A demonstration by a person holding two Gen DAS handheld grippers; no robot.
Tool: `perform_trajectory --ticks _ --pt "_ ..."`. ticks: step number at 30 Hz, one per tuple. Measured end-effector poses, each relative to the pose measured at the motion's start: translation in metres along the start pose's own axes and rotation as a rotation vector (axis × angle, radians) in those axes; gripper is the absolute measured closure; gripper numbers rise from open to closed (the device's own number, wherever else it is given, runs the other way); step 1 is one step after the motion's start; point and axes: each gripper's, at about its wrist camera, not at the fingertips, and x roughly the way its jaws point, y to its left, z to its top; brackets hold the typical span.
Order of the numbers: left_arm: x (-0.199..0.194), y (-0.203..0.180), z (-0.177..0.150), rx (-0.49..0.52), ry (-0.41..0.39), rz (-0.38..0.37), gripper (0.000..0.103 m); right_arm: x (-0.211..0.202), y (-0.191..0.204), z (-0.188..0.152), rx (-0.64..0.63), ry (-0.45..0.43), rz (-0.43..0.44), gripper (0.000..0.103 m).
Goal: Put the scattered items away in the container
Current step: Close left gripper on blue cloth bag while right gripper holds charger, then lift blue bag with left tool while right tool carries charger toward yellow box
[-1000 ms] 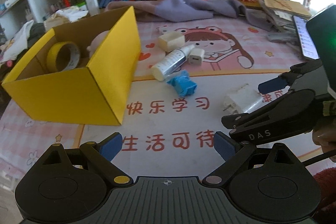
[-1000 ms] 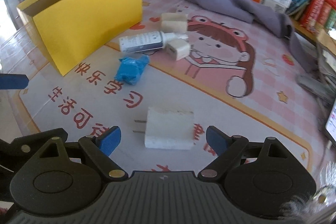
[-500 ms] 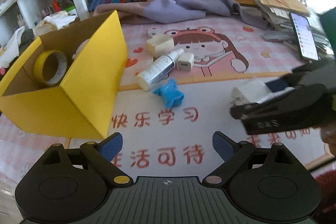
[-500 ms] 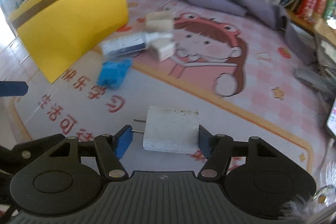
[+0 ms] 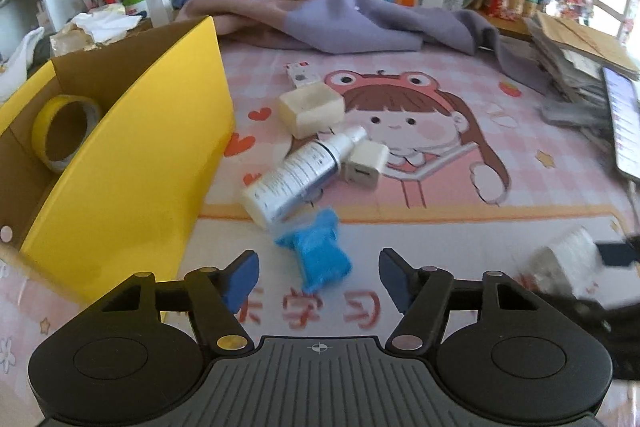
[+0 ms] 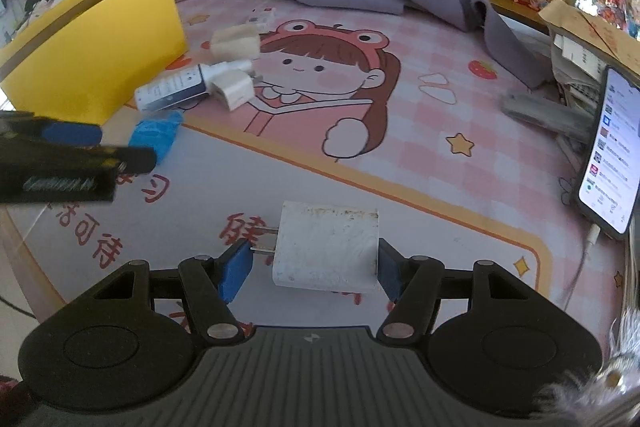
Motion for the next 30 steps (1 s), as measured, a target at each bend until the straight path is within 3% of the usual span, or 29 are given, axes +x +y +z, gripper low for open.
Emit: perform_trajectory --ticks 2,5,8,11,30 --pt "0.009 0.000 0.005 -0.014 0.008 0.008 0.040 -0.001 -0.002 -0.001 0.000 -0.003 -0.002 0.040" --pt "0.025 0.000 0.008 -0.053 0.050 0.029 0.053 -0.001 -0.004 -0.001 0.000 0.001 0.000 0.040" --pt "0.031 0.001 0.007 -0.080 0.064 0.035 0.060 -0.002 -0.005 -0.001 -0.007 -0.005 0.008 0.040" --pt "0.031 0.000 0.007 -0.072 0.056 0.032 0.076 -0.002 -0.005 -0.002 -0.013 -0.006 0.016 0.040" --pt "-0.011 -0.006 -0.005 0.015 0.006 -0.043 0.077 -0.006 0.007 -0.001 -0.017 -0.027 0.044 0.040"
